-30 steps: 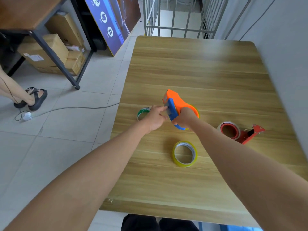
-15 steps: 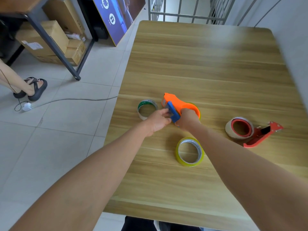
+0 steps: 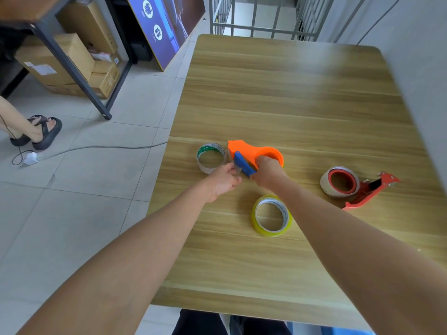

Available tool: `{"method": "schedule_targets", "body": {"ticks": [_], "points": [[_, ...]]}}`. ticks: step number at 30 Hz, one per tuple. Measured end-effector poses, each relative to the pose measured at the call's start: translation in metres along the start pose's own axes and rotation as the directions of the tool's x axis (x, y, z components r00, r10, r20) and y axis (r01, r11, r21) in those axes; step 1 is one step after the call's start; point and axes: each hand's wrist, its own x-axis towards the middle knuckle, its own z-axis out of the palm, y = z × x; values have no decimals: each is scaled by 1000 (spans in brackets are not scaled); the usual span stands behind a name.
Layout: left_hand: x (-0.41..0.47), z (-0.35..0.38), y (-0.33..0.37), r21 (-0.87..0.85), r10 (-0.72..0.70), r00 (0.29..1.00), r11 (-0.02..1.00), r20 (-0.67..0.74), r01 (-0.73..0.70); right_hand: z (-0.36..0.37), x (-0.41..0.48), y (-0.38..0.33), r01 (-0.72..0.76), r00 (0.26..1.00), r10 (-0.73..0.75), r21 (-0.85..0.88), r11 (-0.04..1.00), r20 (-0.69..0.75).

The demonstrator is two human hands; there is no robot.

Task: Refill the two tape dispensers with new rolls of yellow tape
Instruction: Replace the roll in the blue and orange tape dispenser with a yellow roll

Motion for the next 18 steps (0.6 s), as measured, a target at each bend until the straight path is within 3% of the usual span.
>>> {"method": "schedule_targets", "body": {"ticks": [13, 18], "points": [[-18, -12, -13, -67, -52, 998, 997, -31, 49, -15, -32, -21, 20, 1000, -18, 130, 991, -22], [-24, -13, -16, -1, -65, 998, 998, -15, 65, -16, -42, -26, 2, 1000, 1, 157, 988, -17]]}}
